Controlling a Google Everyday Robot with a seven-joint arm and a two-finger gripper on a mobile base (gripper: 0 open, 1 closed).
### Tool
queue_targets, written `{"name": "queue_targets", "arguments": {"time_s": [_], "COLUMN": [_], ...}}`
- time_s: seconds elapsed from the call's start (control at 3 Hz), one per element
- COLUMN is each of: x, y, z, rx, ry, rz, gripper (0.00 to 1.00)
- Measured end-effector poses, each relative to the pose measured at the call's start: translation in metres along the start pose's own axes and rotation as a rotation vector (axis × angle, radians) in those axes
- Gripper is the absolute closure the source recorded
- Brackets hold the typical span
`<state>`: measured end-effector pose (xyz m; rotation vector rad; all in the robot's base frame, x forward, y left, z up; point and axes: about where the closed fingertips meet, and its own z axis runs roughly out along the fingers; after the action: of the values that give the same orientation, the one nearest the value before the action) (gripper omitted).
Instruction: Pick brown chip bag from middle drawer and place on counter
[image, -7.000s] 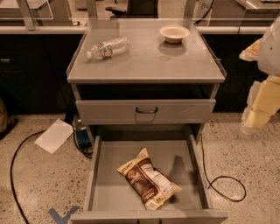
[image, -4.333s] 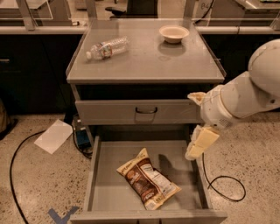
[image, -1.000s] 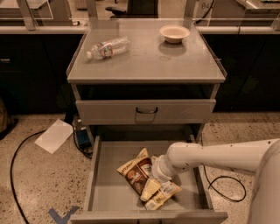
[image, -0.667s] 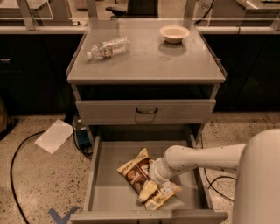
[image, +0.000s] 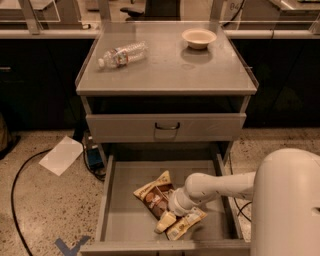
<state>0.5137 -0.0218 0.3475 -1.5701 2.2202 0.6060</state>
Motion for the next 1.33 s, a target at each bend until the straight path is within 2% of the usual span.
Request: {"name": "queue_targets", "arguments": {"time_s": [1.0,1.33], "x": [-0.004,-0.008], "y": [0.001,0.002], "z": [-0.007,-0.013], "rx": [0.000,0.000], "ry": [0.000,0.000], "rz": [0.000,0.000], "gripper": [0.89,1.00]}}
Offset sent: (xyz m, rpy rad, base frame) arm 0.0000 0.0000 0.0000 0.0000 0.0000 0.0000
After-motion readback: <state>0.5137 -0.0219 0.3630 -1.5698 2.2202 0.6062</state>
